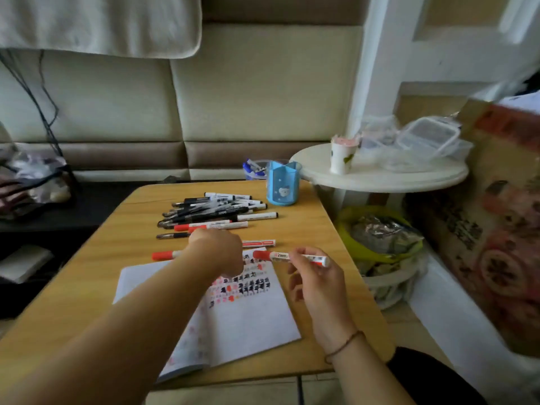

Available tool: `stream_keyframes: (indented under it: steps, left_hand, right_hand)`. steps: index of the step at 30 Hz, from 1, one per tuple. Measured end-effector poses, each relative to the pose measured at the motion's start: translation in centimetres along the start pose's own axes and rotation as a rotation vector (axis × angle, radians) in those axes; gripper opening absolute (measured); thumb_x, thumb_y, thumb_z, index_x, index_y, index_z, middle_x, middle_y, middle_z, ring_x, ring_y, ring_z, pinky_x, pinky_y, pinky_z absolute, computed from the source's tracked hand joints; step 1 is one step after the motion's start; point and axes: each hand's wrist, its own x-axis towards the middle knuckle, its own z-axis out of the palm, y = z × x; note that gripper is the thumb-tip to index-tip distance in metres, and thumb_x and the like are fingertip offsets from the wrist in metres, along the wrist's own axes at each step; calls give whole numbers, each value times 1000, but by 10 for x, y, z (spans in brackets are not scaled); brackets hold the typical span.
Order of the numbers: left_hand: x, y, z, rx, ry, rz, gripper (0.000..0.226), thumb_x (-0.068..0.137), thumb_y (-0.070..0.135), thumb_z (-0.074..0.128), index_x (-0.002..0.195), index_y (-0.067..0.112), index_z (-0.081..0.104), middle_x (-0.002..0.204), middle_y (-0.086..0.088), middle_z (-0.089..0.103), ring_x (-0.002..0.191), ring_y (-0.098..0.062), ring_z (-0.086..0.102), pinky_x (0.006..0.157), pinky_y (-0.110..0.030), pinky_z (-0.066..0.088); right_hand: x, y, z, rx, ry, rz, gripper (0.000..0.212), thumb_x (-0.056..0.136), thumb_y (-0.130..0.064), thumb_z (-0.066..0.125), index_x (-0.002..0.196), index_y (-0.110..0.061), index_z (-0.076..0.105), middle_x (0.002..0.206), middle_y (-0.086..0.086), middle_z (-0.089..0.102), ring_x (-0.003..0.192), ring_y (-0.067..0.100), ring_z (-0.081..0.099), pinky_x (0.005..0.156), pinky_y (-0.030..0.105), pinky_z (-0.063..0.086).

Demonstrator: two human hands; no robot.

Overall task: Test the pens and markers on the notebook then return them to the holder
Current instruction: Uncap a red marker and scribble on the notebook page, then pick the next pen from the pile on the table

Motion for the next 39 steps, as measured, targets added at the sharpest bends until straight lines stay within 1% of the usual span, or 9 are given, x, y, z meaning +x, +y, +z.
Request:
stream_keyframes:
  steps: [3,5,9,14,20,23,28,34,39]
  left_hand:
    - [18,57,-29,-124,156,333,43,91,25,53,132,29,43,127,1,58,110,-21,57,85,-37,52]
    - [21,106,-47,-293,232,573,49,90,16,51,134,34,42,128,4,57,109,-17,57,86,-38,53]
    - [24,206,-57,-248,478,997,44,88,22,47,132,28,49,124,1,58,105,-24,58,78,-37,52]
    - [26,299,-26,-39,429,1265,43,89,29,46,132,24,48,125,-4,56,108,-29,55,81,-40,49]
    - [36,323,-6,-25,405,1241,40,93,35,43,131,25,47,128,-4,52,111,-28,53,85,-42,48]
    - [44,307,-10,-138,417,1185,39,92,37,44,130,28,47,129,1,52,112,-25,52,84,-40,48]
    - [57,228,-17,-326,580,950,32,91,40,46,120,31,56,118,7,57,105,-17,54,80,-34,50]
    - [53,89,16,-433,598,485,30,92,43,49,120,36,54,129,13,49,110,-10,49,85,-28,48]
    - [25,11,58,-490,603,176,31,88,42,58,117,34,59,128,11,50,119,-14,45,95,-31,43]
  right_hand:
    - [8,-18,-55,-119,61,-50,46,82,-52,63,84,-6,68,59,1,59,57,21,54,55,38,42]
    - [10,-28,-107,-219,145,-134,50,78,-63,58,89,-16,70,56,-2,54,55,20,52,54,39,41]
    - [-11,-31,-211,-364,396,-207,31,87,-42,65,82,-11,66,50,-3,55,46,9,49,51,32,40]
    - [-56,18,-286,-625,448,2,13,85,-20,71,78,-11,64,70,1,69,66,10,65,63,31,52]
    - [-73,56,-312,-636,475,243,15,88,-27,67,101,-20,63,90,3,67,85,16,65,75,30,55]
    - [-61,52,-308,-645,483,215,9,89,-24,66,97,-21,63,84,0,66,79,16,65,64,16,48]
    - [-17,34,-253,-659,429,12,2,86,-26,68,88,-27,66,75,-5,66,72,10,64,65,26,50]
    - [44,9,-120,-743,107,-239,11,87,-33,65,97,-29,66,81,-15,65,73,1,61,62,22,54]
    - [105,9,-20,-1148,-236,-374,28,88,-41,62,116,-35,63,111,-16,54,101,4,53,85,27,50]
